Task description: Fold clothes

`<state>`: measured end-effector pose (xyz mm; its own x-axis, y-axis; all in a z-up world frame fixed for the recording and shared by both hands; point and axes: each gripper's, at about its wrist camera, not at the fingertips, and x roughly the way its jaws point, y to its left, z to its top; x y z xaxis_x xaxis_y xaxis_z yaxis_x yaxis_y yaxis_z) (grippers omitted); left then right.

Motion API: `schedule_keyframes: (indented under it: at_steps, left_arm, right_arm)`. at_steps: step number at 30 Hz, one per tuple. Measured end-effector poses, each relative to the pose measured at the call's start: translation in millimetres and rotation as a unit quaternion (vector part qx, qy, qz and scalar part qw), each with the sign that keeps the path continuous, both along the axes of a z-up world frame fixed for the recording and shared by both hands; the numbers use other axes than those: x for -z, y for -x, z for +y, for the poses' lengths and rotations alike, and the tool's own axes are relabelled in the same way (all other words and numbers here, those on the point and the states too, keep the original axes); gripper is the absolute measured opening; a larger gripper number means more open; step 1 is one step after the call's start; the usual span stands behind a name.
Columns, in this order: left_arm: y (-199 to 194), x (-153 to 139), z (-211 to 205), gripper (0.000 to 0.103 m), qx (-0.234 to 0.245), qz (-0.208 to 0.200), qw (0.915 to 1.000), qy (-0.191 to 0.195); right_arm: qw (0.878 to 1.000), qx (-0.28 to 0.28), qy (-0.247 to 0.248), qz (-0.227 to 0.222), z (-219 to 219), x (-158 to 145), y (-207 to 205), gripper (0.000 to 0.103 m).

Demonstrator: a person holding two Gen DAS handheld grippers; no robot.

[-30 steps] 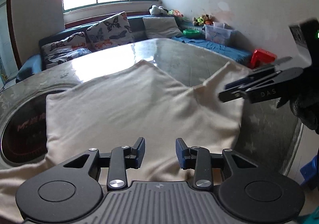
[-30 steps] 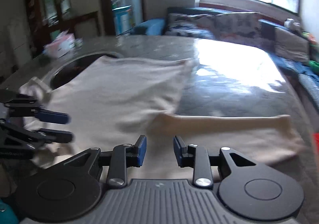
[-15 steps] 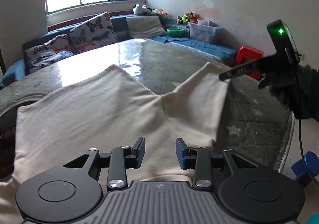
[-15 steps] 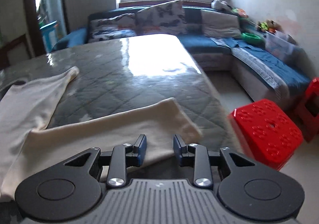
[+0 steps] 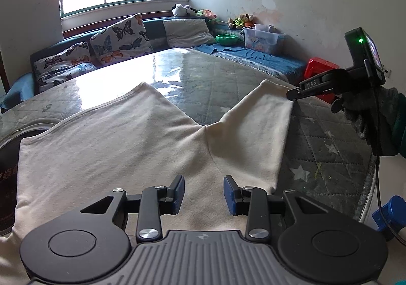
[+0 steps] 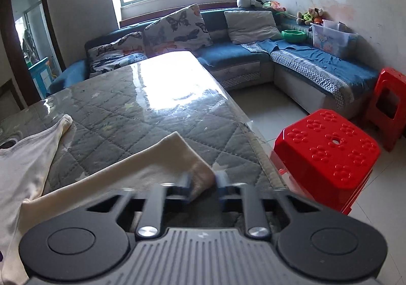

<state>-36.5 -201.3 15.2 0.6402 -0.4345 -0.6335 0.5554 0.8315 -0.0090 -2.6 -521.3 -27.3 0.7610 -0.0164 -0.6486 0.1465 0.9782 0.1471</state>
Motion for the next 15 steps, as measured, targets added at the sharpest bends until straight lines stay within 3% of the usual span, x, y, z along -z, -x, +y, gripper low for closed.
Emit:
schedule_keyframes:
  at_steps: [8, 15]
  left_arm:
    - [-5, 6, -10, 0.037, 0.001, -0.001, 1.0, -0.006]
    - [-5, 3, -10, 0.043, -0.001, -0.007, 1.0, -0.004]
  right_arm:
    - [0.999, 0.002, -0.019, -0.047, -8, -24, 15, 0.004]
    - [0.999, 0.006, -0.025, -0.045, -10, -26, 17, 0.004]
